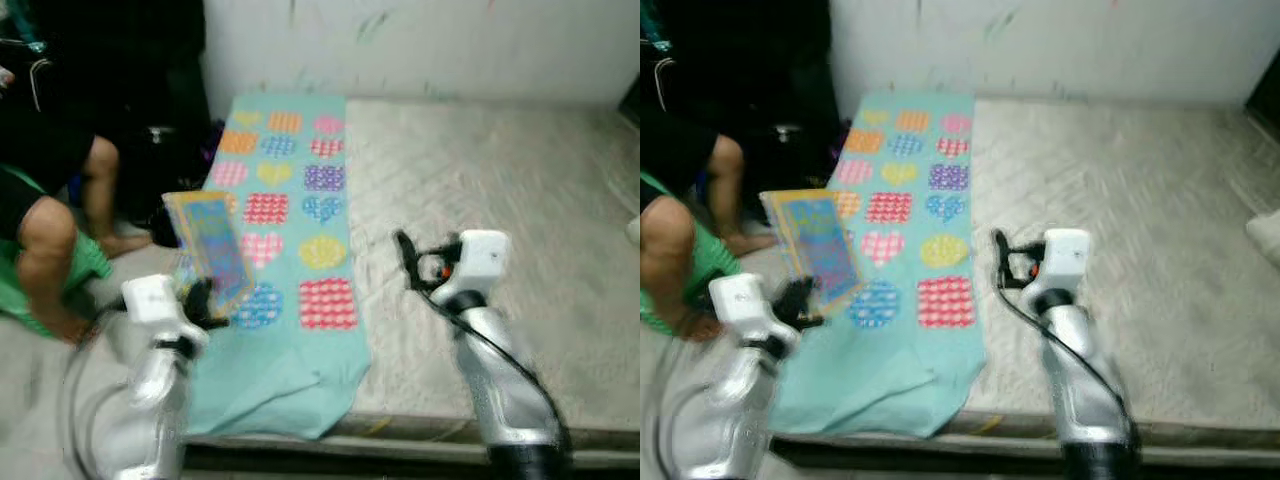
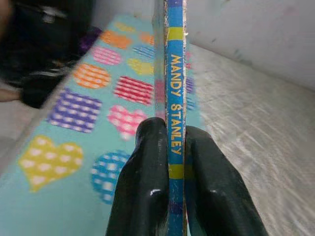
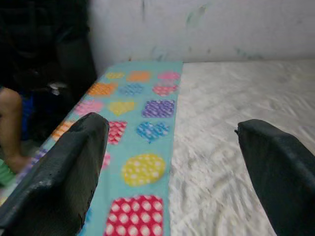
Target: Clean up the room
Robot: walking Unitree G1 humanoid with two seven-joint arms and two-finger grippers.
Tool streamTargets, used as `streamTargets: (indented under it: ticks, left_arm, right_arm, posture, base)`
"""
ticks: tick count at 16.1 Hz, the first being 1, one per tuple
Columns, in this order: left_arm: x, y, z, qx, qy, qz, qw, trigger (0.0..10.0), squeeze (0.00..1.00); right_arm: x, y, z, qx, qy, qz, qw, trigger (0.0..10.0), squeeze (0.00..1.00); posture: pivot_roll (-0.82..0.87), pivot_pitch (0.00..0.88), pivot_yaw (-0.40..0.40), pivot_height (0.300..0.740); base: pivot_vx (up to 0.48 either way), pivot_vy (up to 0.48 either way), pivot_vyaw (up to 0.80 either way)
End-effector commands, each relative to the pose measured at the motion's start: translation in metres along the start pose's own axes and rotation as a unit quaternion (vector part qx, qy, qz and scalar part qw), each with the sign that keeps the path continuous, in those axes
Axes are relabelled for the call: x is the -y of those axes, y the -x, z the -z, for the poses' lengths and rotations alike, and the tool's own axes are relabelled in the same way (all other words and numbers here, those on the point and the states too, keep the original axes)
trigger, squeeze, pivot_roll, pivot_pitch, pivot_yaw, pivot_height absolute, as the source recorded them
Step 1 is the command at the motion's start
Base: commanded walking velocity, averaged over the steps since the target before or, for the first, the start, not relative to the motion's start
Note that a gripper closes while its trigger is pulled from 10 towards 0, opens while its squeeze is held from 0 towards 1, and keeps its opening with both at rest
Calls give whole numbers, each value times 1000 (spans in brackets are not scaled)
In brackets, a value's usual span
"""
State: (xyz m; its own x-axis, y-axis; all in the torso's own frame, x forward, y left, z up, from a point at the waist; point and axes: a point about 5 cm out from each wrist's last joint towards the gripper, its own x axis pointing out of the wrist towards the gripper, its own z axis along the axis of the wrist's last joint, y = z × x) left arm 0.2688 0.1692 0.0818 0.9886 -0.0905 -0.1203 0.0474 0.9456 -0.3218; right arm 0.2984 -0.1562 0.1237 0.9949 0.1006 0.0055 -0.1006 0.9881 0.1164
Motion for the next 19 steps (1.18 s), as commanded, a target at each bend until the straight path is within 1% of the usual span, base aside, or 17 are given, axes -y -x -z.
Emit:
streamTargets:
  ticks: [1,2,5,19]
  left_arm:
    - [-1,0,-14,27,-16,5,999,10000,0]
    - [-1,1,-14,28,-12,4,1000,10000,0]
    - [-2,2,-14,28,-11,1,1000,10000,0]
    - [-2,2,-14,28,-11,1,1000,10000,0]
  right_arm:
    - [-4,-1,-6,11,-3,-7,1000,10000,0]
    - [-3,-1,-6,10,-2,-7,1000,10000,0]
    - [-1,0,-5,7,3,-8,1000,10000,0]
    - [-1,0,-5,7,3,-8,1000,10000,0]
  posture:
    - [-142,41,6,740]
    - [-143,42,5,740]
    - [-144,48,4,740]
    - [-144,48,4,740]
  base:
    - [0,0,0]
    - [0,0,0]
    - [0,-480,0]
    - [0,-480,0]
